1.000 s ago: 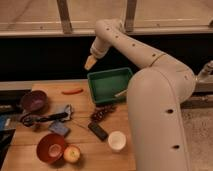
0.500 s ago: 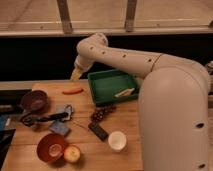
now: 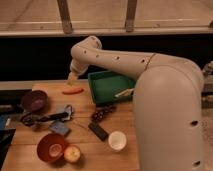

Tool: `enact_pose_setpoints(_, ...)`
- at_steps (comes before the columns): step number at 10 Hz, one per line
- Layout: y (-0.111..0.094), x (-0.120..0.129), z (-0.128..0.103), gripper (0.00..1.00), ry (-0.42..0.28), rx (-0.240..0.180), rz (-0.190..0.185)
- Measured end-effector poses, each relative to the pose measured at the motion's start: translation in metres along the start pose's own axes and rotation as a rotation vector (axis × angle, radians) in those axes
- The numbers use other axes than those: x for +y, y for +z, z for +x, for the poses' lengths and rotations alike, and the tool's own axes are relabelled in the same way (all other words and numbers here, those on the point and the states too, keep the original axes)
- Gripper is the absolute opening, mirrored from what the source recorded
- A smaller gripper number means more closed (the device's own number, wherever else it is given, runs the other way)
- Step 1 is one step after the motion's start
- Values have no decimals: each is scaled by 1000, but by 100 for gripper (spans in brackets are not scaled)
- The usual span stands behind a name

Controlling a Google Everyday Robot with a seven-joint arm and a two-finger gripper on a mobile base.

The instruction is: Place pepper in table surface

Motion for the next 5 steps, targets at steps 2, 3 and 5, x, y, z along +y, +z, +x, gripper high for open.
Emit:
enact_pose_setpoints(2, 19, 7, -6, 70, -20, 12, -39)
enact_pose_setpoints(3, 41, 19, -13, 70, -34, 15, -70)
enact_pose_setpoints(5, 81, 36, -15, 70, -41, 27, -121)
